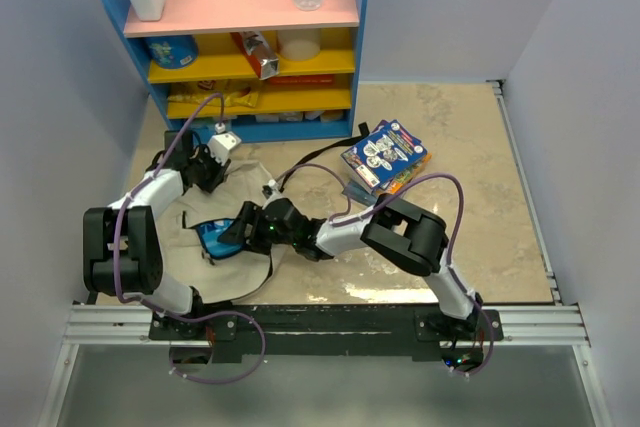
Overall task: Pack the student bag
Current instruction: Pick up the stationery from the student bag, then place the stationery at the center of the board.
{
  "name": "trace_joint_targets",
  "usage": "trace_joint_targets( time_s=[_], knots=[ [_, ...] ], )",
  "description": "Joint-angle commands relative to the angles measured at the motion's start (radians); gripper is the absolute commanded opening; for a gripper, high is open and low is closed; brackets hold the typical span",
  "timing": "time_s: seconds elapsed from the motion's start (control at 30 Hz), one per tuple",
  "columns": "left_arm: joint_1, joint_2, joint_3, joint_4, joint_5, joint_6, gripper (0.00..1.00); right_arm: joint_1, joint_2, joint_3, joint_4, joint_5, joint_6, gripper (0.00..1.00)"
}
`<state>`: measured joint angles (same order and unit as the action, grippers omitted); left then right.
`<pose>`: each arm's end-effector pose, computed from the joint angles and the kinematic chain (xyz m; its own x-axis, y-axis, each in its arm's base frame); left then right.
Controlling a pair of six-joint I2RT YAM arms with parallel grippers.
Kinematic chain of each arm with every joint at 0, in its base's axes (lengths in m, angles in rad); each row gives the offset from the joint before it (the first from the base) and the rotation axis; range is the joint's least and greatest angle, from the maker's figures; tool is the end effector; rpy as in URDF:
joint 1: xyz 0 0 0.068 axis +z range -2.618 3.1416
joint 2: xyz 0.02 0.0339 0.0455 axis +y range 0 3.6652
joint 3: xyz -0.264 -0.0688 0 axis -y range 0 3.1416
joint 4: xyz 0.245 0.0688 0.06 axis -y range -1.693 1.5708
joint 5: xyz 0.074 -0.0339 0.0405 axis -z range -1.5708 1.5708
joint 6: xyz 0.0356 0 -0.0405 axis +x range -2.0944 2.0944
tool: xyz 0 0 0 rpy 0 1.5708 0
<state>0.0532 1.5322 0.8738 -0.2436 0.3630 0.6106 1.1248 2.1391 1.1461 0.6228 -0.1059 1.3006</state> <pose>0.3071 0.0037 0.1907 -0.5443 0.5078 -0.6677 0.5886 0.7983 0.1273 0.1899 0.4059 0.1240 -0.9472 0.2406 -0.2120 -0.1004 0.4053 0.9086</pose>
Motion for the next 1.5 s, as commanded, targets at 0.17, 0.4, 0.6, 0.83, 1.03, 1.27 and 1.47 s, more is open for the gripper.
trace_joint_targets(
  time_s=[0.17, 0.4, 0.6, 0.83, 1.03, 1.27, 1.47],
  knots=[
    [0.005, -0.006, -0.055, -0.08, -0.01, -0.043, 0.29, 0.004, -0.022, 0.012, 0.026, 0.103, 0.117, 0.26],
    [0.008, 0.012, -0.022, -0.065, -0.022, -0.055, 0.3, -0.063, -0.236, -0.199, 0.015, 0.146, 0.051, 0.0],
    [0.008, 0.085, 0.004, -0.022, -0.041, -0.08, 0.3, -0.1, -0.429, -0.373, -0.109, 0.051, -0.07, 0.0],
    [0.008, 0.155, 0.033, 0.047, -0.102, -0.129, 0.29, -0.106, -0.808, -0.453, -0.467, 0.167, -0.202, 0.0],
    [0.01, 0.197, 0.085, 0.05, -0.124, -0.167, 0.29, -0.106, -1.066, -0.433, -0.848, 0.339, -0.232, 0.0],
    [0.01, 0.157, 0.113, 0.006, -0.105, -0.178, 0.28, -0.108, -1.209, -0.457, -1.081, 0.543, -0.115, 0.0],
    [0.014, 0.08, 0.128, -0.089, -0.064, -0.163, 0.32, -0.111, -1.116, -0.416, -1.213, 0.644, -0.104, 0.01]
  ],
)
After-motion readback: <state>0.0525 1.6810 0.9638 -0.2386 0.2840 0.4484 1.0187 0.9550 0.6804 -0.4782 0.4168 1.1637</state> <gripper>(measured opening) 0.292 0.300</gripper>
